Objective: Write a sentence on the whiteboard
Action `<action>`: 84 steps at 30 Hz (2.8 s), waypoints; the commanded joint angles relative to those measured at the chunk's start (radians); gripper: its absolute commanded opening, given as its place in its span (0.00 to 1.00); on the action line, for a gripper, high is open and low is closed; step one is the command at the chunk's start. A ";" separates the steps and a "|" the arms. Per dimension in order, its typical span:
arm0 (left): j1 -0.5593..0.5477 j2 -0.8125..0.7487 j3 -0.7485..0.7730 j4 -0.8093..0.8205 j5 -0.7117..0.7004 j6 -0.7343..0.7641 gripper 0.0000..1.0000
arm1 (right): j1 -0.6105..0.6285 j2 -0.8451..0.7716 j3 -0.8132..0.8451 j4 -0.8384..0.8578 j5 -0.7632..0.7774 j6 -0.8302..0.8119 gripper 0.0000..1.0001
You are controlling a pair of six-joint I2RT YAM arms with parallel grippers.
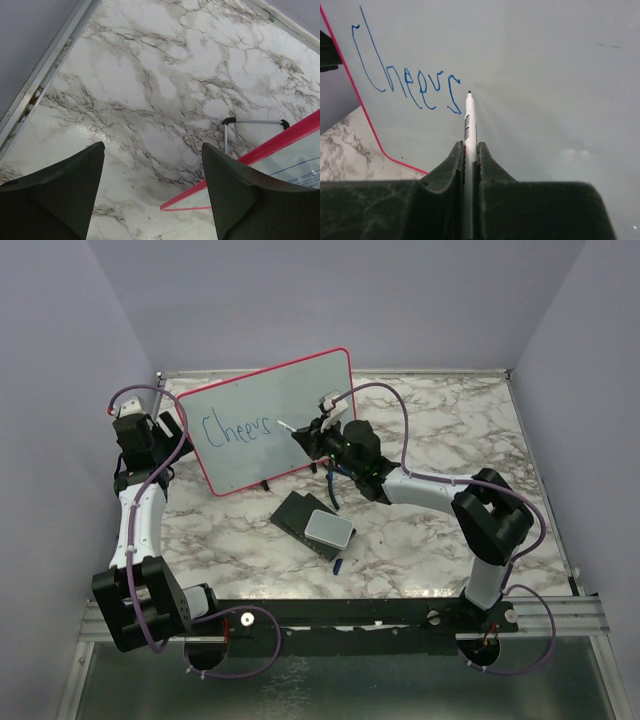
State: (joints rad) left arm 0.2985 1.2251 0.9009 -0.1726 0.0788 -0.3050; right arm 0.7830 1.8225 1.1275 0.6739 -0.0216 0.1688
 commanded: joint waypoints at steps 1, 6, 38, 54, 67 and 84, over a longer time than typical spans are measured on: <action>-0.014 -0.026 -0.008 0.016 0.013 0.006 0.80 | -0.019 0.023 0.018 -0.025 0.046 0.019 0.01; -0.014 -0.026 -0.008 0.017 0.012 0.007 0.80 | -0.029 0.031 0.020 -0.023 0.043 0.024 0.01; -0.014 -0.041 -0.013 0.017 0.015 0.009 0.80 | -0.052 -0.027 -0.044 0.004 0.101 0.023 0.01; -0.015 -0.039 -0.013 0.018 0.015 0.009 0.80 | -0.052 -0.054 -0.019 0.019 0.002 -0.023 0.01; -0.015 -0.038 -0.011 0.017 0.016 0.009 0.80 | -0.052 0.007 0.052 -0.032 0.004 -0.019 0.01; -0.016 -0.038 -0.011 0.019 0.016 0.009 0.80 | -0.052 0.028 0.010 -0.044 0.016 0.014 0.01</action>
State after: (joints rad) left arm 0.2943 1.2091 0.8986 -0.1730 0.0784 -0.3012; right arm 0.7330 1.8359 1.1576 0.6472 -0.0124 0.1677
